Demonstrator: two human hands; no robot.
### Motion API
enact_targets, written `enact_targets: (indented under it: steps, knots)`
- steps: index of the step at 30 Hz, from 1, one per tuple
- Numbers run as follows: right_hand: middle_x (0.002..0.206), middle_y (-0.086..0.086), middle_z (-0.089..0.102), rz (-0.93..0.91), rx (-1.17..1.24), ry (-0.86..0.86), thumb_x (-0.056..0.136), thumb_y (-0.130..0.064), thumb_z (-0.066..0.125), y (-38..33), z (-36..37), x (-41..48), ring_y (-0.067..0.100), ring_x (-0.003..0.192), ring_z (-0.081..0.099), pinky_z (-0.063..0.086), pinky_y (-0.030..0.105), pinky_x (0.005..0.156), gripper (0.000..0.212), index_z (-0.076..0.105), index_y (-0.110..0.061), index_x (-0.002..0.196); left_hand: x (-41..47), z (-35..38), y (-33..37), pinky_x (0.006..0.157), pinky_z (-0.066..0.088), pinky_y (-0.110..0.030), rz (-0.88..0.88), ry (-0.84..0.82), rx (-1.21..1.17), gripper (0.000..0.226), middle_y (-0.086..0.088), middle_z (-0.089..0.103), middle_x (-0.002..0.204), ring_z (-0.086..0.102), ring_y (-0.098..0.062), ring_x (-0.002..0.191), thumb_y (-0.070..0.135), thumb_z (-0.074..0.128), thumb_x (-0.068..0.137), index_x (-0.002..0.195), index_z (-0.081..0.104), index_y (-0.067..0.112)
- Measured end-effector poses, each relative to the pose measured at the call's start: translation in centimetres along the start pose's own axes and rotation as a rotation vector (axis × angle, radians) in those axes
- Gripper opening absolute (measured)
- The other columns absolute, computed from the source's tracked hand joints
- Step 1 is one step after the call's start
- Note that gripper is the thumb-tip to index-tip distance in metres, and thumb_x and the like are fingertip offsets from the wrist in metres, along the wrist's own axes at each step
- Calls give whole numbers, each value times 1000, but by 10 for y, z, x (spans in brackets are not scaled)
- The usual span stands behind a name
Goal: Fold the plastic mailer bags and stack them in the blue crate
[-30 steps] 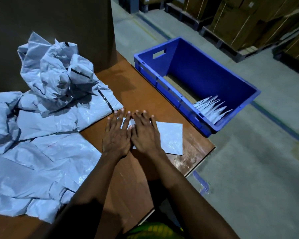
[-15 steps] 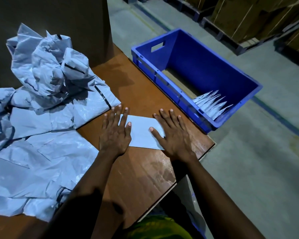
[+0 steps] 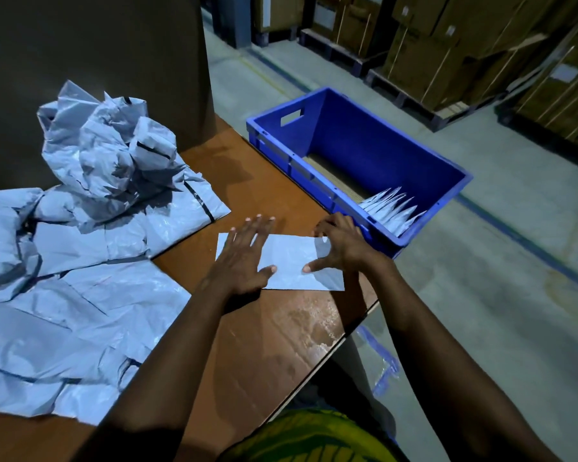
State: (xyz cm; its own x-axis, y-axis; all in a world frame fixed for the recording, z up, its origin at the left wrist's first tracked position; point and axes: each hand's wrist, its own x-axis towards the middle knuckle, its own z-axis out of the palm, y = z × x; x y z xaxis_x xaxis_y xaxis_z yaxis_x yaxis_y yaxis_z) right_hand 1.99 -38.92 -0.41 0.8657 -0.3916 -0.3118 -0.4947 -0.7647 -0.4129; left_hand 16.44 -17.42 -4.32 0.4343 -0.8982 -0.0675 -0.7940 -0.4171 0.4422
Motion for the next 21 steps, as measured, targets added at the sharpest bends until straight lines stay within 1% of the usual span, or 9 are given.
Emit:
enact_targets:
  steps: [2,4,7,9,12,14,17,19,21]
  knots:
    - [123,-7,52,-19,26,-2,61,-55,96,-5,-9,3,19,120,46,44,41,95,71,53,-32,112,10,-16,7,128,-5,-47,-8,-88,74,113,-5,13,173,6,-27,160,44,77,86,166,0,26]
    - [110,-8,61,-59,144,25,66,-39,97,-11,-22,-1,21,106,58,51,39,81,57,56,-30,105,16,-38,12,128,0,-47,10,-66,164,110,-10,43,158,33,-31,149,40,87,74,162,25,19]
    - [93,-9,70,-177,275,256,77,-21,90,-15,-37,-12,18,87,66,51,37,69,29,66,-29,91,11,-68,17,120,24,-45,58,200,281,51,-12,70,111,62,-36,114,27,76,74,123,67,16]
    - [92,-12,71,-328,193,540,79,-12,85,-16,-40,-19,12,87,64,52,41,78,24,70,-29,89,2,-77,18,102,38,-45,122,435,339,33,-13,68,94,64,-38,96,15,72,69,102,74,13]
    - [104,-7,71,-421,66,777,77,-3,76,-10,-25,-28,21,103,64,49,49,89,30,68,-27,93,-21,-58,19,88,43,-46,167,655,305,45,-16,67,103,61,-39,96,-2,67,67,111,73,7]
    - [109,-7,71,-404,72,667,77,-7,72,2,-3,-38,23,107,65,50,53,90,28,69,-28,95,-44,-26,13,96,46,-50,143,589,223,51,-17,66,119,60,-40,110,1,58,74,123,69,6]
    - [116,-9,73,-286,74,365,81,-35,84,13,32,-58,16,111,63,51,49,97,27,74,-33,106,-77,17,3,111,41,-54,29,375,139,56,-14,62,139,56,-35,129,23,45,86,137,63,10]
    - [118,-9,74,-257,62,389,82,-49,82,11,43,-62,12,113,63,49,44,101,33,77,-31,110,-80,27,2,113,40,-55,-24,341,115,57,-14,62,142,56,-32,132,30,40,91,139,63,9]
    - [118,-6,75,-261,65,506,89,-44,76,-3,44,-56,14,112,64,49,43,100,27,78,-27,109,-68,25,6,114,38,-56,-76,376,103,56,-14,63,140,55,-33,133,34,36,98,139,62,8]
